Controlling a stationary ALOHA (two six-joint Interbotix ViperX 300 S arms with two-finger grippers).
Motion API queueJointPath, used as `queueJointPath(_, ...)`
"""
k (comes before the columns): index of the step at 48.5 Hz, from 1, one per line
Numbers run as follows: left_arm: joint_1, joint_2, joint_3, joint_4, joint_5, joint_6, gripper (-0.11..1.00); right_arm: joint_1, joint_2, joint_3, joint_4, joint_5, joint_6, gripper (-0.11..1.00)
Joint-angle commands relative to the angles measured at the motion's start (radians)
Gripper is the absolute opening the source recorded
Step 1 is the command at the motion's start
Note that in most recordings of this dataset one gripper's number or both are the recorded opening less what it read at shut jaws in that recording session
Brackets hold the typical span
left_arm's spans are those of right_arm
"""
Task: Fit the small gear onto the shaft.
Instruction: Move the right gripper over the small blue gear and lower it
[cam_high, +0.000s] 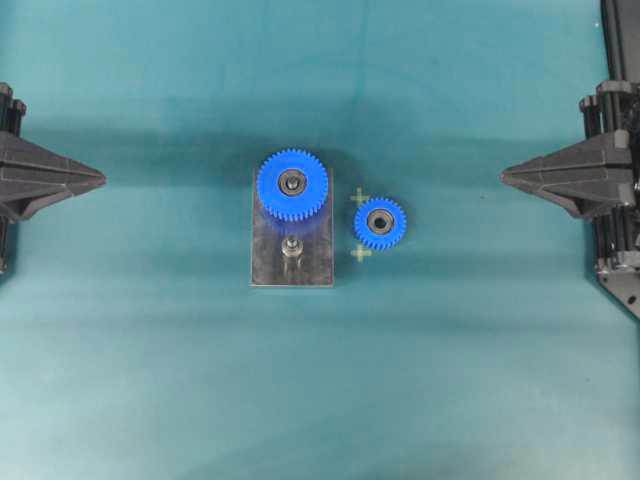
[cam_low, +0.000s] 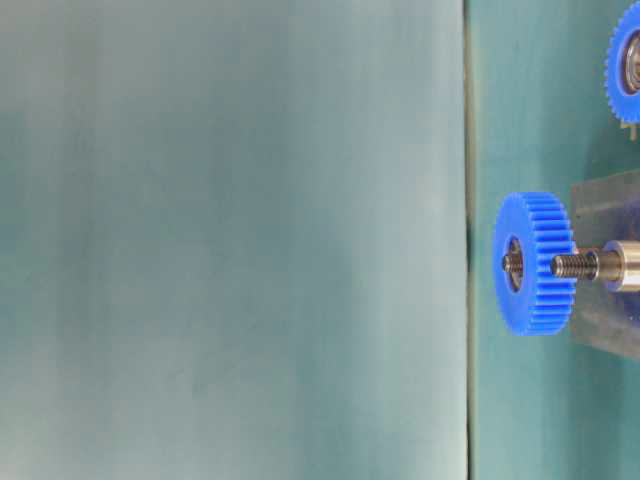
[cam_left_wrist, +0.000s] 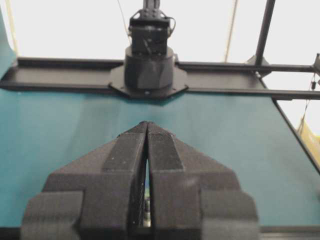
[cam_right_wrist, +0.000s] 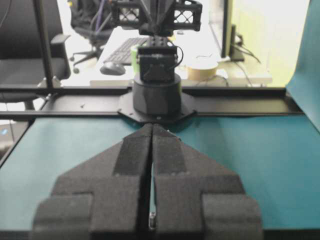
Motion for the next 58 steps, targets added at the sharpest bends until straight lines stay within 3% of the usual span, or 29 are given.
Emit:
queueJointPath(1, -0.006, 0.041, -0.037, 0.012, 0.026, -0.003, 0.0, -0.017, 0.014, -0.008, 0.014, 0.002, 0.011, 0.01)
queueJointPath(6, 0.018, 0.078, -0.084, 0.014, 0.1, -0.003, 0.0, -0.061, 0.028, -0.017, 0.176, 0.17, 0.044, 0.01)
queueJointPath(8, 0.031, 0.092, -0.107, 0.012, 0.129, -0.003, 0.0, -0.083, 0.035, -0.032, 0.21, 0.264, 0.055, 0.01)
queueJointPath(11, 0.044, 0.117, -0.14, 0.012, 0.172, -0.002, 0.0, -0.1, 0.051, -0.066, 0.219, 0.407, 0.06, 0.01)
queueJointPath(23, 0.049, 0.23, -0.218, 0.012, 0.374, -0.006, 0.0, -0.124, 0.238, -0.272, 0.215, 0.839, 0.058, 0.01)
queueJointPath(30, 0.051, 0.267, -0.249, 0.014, 0.391, 0.005, 0.0, -0.129, 0.403, -0.362, 0.16, 0.985, 0.052, 0.01)
queueJointPath(43, 0.044, 0.288, -0.285, 0.014, 0.508, -0.006, 0.0, -0.132, 0.667, -0.512, 0.058, 1.026, 0.046, 0.01)
queueJointPath(52, 0.043, 0.282, -0.282, 0.014, 0.543, -0.005, 0.0, -0.143, 0.818, -0.572, 0.046, 1.051, 0.043, 0.01)
queueJointPath(58, 0.043, 0.279, -0.288, 0.014, 0.545, -0.005, 0.0, -0.147, 0.9, -0.604, 0.046, 1.058, 0.049, 0.17)
